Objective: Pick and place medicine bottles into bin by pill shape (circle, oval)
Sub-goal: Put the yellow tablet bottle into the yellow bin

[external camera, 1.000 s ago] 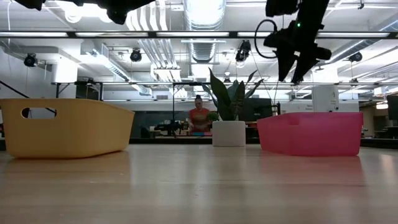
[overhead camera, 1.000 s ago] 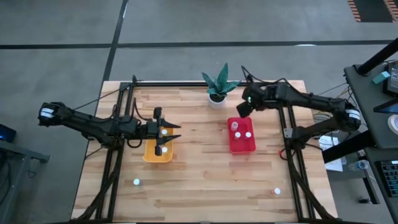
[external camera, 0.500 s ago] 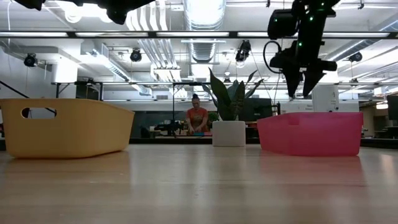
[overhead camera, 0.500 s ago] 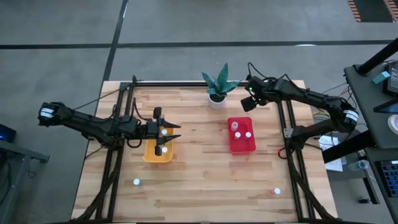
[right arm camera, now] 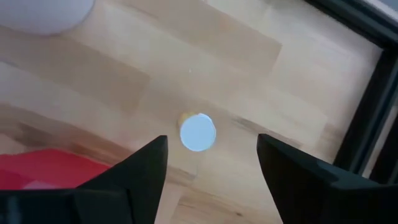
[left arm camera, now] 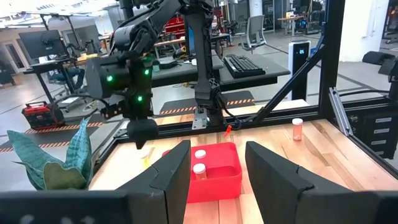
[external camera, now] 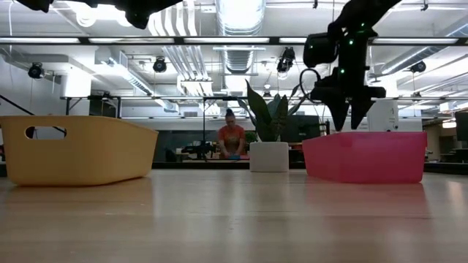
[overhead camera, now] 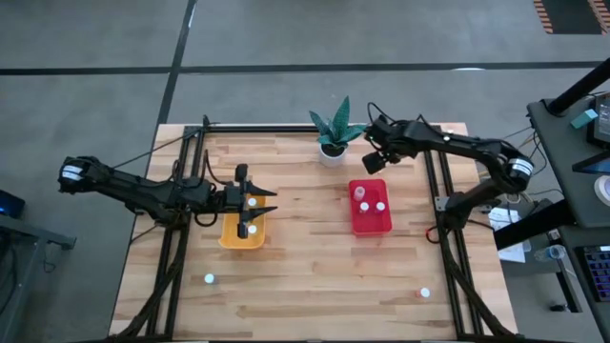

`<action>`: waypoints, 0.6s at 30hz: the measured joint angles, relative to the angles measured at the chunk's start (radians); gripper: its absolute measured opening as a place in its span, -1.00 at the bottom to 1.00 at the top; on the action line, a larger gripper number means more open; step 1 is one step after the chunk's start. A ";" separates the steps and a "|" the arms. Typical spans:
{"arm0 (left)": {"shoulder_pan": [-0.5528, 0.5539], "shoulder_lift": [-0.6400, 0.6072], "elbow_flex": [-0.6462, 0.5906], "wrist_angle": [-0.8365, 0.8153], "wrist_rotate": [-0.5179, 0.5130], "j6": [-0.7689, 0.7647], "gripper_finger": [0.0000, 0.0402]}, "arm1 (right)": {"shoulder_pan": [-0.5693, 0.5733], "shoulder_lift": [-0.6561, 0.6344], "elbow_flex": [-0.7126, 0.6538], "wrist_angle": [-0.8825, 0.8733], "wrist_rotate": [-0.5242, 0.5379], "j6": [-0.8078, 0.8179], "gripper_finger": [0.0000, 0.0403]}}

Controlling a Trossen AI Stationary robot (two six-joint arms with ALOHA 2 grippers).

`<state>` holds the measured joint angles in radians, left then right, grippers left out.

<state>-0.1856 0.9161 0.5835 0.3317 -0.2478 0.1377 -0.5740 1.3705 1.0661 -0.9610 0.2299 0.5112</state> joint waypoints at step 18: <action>0.000 0.000 0.000 0.000 0.000 0.001 -0.31 | -0.027 0.082 0.000 0.036 -0.002 -0.027 0.16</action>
<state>-0.1860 0.9161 0.5835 0.3317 -0.2478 0.1383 -0.6005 1.4526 1.0660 -0.9253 0.2276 0.4843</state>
